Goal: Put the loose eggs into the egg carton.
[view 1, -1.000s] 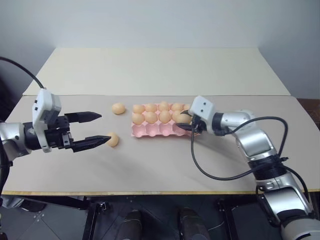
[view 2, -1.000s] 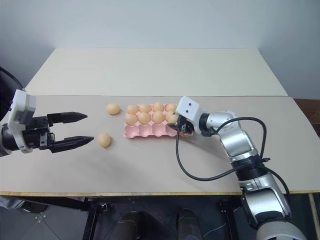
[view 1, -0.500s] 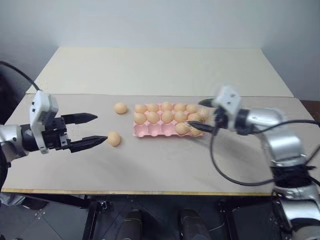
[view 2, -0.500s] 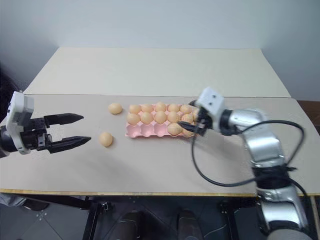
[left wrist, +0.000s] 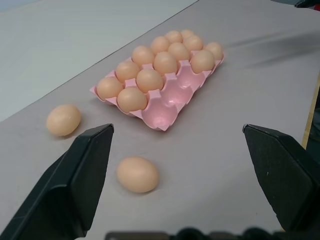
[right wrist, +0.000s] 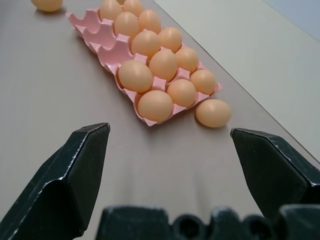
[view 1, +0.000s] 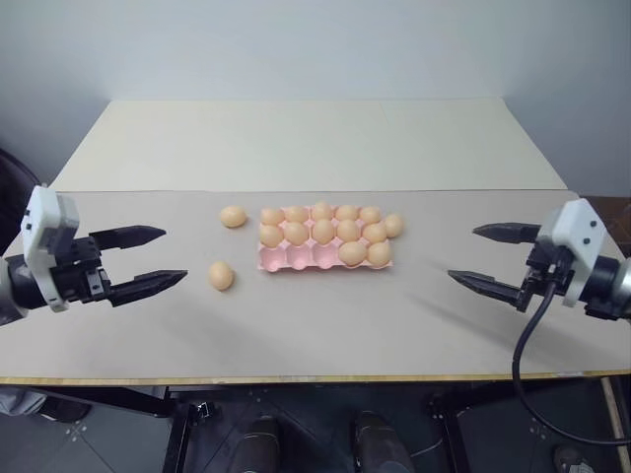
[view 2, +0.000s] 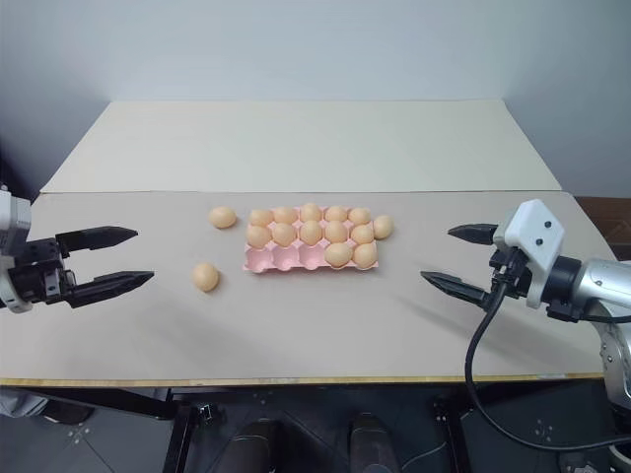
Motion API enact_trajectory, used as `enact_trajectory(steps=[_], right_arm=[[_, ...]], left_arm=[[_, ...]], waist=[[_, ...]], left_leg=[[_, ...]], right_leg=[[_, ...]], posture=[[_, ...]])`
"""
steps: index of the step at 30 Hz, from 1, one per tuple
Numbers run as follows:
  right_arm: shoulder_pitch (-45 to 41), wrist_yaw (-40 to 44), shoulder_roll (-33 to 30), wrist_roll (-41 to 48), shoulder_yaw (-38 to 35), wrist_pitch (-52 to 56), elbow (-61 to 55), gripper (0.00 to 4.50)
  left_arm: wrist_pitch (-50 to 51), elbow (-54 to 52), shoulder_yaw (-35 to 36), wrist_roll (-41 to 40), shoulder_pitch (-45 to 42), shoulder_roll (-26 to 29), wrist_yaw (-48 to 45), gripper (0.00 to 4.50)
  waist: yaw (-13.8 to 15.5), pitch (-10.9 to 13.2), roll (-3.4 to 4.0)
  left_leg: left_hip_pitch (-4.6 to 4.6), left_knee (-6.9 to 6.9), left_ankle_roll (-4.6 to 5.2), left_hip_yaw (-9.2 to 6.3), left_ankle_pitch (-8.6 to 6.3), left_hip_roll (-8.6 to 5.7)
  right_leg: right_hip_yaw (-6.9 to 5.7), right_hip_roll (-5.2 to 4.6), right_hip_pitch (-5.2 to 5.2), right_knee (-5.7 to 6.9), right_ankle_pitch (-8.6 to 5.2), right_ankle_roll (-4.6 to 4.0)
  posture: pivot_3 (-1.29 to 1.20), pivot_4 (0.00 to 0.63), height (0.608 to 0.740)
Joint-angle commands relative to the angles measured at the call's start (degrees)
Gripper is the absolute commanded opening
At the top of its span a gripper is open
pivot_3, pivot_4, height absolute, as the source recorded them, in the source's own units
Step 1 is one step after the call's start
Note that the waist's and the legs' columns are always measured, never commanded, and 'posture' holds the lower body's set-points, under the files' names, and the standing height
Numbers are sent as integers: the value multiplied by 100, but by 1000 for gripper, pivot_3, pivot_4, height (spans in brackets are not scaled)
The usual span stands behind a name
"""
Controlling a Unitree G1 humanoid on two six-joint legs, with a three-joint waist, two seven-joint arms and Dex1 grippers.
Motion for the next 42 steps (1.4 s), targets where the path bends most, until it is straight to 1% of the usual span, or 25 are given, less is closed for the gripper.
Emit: enact_trajectory(steps=[1,5,7,10,15,21,28,31,33,34,35,37,40,42], right_arm=[[-603,-187,9,-837,839,-893,866,4475],[-1721,-337,431,-1771,1895,-1935,2507,4475],[-2162,-408,625,-2112,2217,-2419,3206,4475],[-3040,-641,1105,-2611,2671,-3044,4576,4475],[-3947,-1154,1564,-3276,3098,-4085,6377,4475],[-4506,-1338,1949,-3482,3126,-4608,7463,4475],[-4804,-1586,2264,-3677,3157,-4822,8174,4475],[-4837,-1597,2307,-3673,3110,-4891,8348,3881],[-4846,-1700,2296,-3668,3069,-4888,8359,3248],[-4851,-1742,2290,-3664,3054,-4874,8358,2837],[-4823,-1712,2226,-3627,3017,-4841,8279,2589],[-4747,-1633,2078,-3551,2939,-4751,8086,2418],[-4514,-1703,1747,-3583,2859,-4503,7533,2418],[-4284,-1710,1498,-3588,2803,-4310,6918,2418]], left_arm=[[-36,-172,-43,-89,-193,35,50,4500],[-10,-240,-166,-115,-285,-14,113,4500],[8,-246,-200,-129,-315,-18,137,4500],[30,-263,-221,-155,-326,-12,158,4500],[37,-293,-197,-162,-316,-9,188,4500],[34,-381,-71,-184,-172,-8,192,4500],[37,-453,51,-205,-71,23,176,4500],[53,-479,108,-216,-45,47,164,4500],[41,-498,129,-194,-26,59,165,4500],[35,-506,133,-186,-20,61,166,4500],[29,-513,133,-183,-7,57,160,4500],[18,-510,107,-180,-7,49,152,4500],[-25,-479,1,-138,-46,8,173,4500],[-34,-458,-53,-131,-87,-14,186,4500]], waist=[[-5,0,0],[-11,0,0],[-11,0,0],[-35,1,0],[-58,1,-1],[-115,2,-1],[-138,2,-1],[-138,2,-1],[-138,2,-1],[-138,2,-1],[-138,2,-1],[-138,2,0],[-120,3,1],[-107,3,1]], left_leg=[[0,0,0,1,0,0],[-8,-3,0,4,0,0],[-18,-3,0,7,0,0],[-41,-2,-2,15,1,-1],[-46,-4,-3,20,2,0],[-43,-3,-4,24,3,-1],[-39,-4,-4,24,2,0],[-39,-3,-4,24,2,0],[-38,-3,-4,25,2,0],[-38,-3,-4,25,2,0],[-38,-3,-4,25,2,0],[-38,-3,-4,26,2,0],[-40,-3,-4,26,2,0],[-42,-3,-4,26,2,0]], right_leg=[[1,0,0,-1,0,0],[6,1,-16,0,0,-1],[11,1,-30,4,0,-1],[21,2,-63,12,2,-2],[27,3,-70,7,2,-2],[33,4,-71,12,3,-1],[40,8,-71,14,3,-1],[41,8,-71,14,3,-1],[42,8,-71,14,3,-1],[42,8,-71,15,3,-1],[43,8,-70,15,3,-1],[44,8,-71,15,3,-1],[44,7,-72,14,3,-1],[43,6,-72,12,3,-1]], posture=[[0,150,740],[0,150,740],[0,150,740],[0,150,740],[0,150,740],[0,150,740],[0,150,740],[0,150,740],[0,150,740],[0,150,740],[0,150,740],[0,150,740],[0,150,740],[0,150,740]])
